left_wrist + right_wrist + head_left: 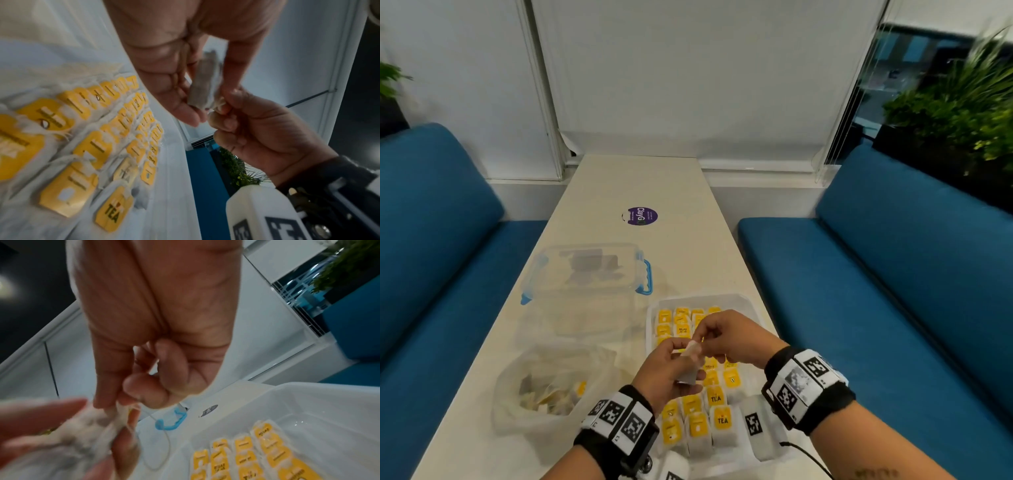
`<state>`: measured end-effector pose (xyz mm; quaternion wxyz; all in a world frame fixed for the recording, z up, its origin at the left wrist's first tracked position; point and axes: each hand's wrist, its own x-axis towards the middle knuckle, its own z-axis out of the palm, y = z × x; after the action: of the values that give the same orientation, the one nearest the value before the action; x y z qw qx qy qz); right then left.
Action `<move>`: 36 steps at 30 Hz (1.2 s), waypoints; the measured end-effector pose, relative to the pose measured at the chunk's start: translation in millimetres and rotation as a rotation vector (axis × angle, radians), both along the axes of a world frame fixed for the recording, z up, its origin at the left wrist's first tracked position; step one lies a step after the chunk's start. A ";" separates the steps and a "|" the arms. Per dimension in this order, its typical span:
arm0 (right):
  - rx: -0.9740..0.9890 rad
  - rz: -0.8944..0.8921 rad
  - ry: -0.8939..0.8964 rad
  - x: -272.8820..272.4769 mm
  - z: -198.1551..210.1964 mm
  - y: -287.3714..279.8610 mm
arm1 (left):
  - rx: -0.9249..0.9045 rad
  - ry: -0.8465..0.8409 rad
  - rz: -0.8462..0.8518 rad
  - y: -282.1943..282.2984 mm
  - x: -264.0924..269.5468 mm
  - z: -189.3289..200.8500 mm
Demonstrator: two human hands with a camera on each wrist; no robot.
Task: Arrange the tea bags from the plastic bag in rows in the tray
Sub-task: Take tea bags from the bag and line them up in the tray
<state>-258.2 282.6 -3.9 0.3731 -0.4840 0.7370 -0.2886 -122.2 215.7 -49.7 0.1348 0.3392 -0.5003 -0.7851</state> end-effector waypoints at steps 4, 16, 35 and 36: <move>-0.059 -0.028 -0.093 -8.7 8.2 10.7 | 0.143 0.109 -0.031 2.9 -1.0 5.2; -0.048 -0.160 -0.053 2.6 -5.0 23.2 | -0.325 0.057 0.076 9.4 -11.1 -4.3; 0.388 -0.135 0.197 -28.3 -19.1 27.4 | -0.565 -0.403 -0.174 -22.2 37.1 -63.0; 0.464 -0.101 0.230 -28.4 -19.5 27.8 | -0.555 -0.390 -0.175 -23.7 37.7 -64.4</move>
<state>-286.5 310.3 -23.4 0.3731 -0.3778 0.8442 -0.0734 -84.5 192.0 -114.1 0.0560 0.3890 -0.7383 -0.5481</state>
